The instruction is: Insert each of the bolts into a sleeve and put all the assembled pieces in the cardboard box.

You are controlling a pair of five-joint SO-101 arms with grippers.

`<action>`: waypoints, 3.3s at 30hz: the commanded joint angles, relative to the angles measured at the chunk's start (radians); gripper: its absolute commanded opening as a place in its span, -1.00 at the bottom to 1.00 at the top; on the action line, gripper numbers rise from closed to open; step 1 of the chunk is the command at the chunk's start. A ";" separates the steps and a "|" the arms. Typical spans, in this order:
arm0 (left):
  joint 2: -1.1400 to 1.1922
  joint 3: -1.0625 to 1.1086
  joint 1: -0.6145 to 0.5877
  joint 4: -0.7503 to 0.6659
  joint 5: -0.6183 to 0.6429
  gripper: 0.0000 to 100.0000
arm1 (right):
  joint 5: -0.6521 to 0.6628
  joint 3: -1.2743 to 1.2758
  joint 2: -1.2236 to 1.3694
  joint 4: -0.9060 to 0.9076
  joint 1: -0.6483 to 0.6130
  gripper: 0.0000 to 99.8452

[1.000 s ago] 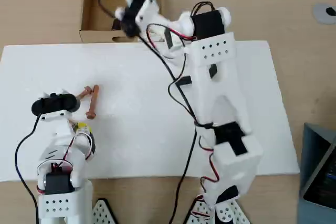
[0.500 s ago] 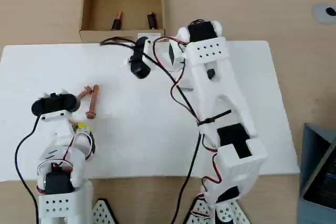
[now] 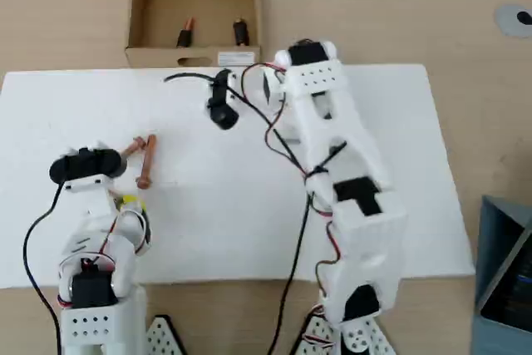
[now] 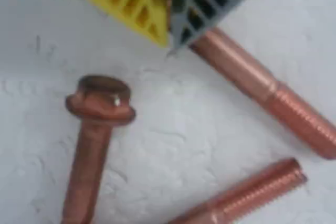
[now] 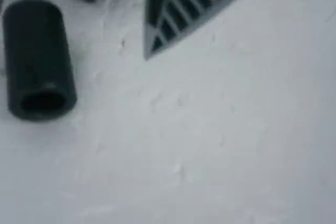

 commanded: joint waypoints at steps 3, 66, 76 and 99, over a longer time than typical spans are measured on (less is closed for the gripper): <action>-0.007 -0.006 -0.009 -0.020 -0.003 -0.99 | 0.015 -0.120 0.108 -0.011 0.050 -0.58; -0.005 -0.009 -0.005 -0.020 -0.124 -0.99 | -0.833 0.099 -0.885 0.276 0.160 -0.98; 0.001 -0.236 -0.006 0.103 -0.124 -0.99 | -0.953 0.461 -1.245 0.239 0.409 -0.98; 1.013 -1.054 -0.110 0.157 -0.284 -0.99 | -0.973 0.934 -1.738 0.106 0.621 -0.98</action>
